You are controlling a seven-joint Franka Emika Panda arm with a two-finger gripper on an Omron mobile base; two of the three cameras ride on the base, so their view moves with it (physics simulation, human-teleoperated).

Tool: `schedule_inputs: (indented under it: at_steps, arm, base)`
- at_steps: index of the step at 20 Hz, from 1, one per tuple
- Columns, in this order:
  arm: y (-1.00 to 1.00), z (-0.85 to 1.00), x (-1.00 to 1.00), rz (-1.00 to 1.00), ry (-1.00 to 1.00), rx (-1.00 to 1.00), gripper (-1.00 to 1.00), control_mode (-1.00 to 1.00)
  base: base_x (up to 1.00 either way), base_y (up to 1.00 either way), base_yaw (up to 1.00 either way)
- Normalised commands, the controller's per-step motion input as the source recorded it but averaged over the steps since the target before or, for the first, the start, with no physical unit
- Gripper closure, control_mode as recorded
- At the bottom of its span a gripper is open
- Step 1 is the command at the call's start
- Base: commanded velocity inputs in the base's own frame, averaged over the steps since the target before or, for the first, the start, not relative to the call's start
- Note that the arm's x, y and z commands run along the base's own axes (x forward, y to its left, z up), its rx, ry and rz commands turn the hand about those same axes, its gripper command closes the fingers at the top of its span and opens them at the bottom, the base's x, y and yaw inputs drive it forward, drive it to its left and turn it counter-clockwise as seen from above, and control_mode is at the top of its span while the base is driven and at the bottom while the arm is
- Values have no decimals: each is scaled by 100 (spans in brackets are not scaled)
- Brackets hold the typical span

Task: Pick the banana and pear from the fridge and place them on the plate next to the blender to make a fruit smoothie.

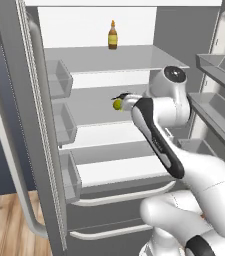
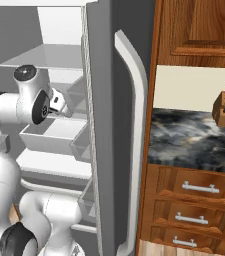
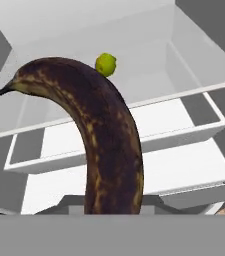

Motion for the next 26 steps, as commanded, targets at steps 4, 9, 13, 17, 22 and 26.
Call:
schedule_inputs:
  at_steps: [4, 9, 13, 17, 22, 26]
  arm:
    - [-1, -100, -100, 0, 29, -7, 100, -100]
    - [-1, -94, -100, 0, 1, -2, 100, -100]
    - [0, -13, -46, 1, -6, 0, 100, -100]
    - [0, 0, 0, 0, 0, 0, 100, 100]
    - [0, 0, 0, 0, 0, 0, 100, 100]
    - [0, 0, 0, 0, 0, 0, 100, 100]
  base:
    - [0, 0, 0]
    - [0, 0, 0]
    - [0, 0, 0]
    - [-66, 0, 13]
    - [-100, 0, 48]
    - [-87, 1, 66]
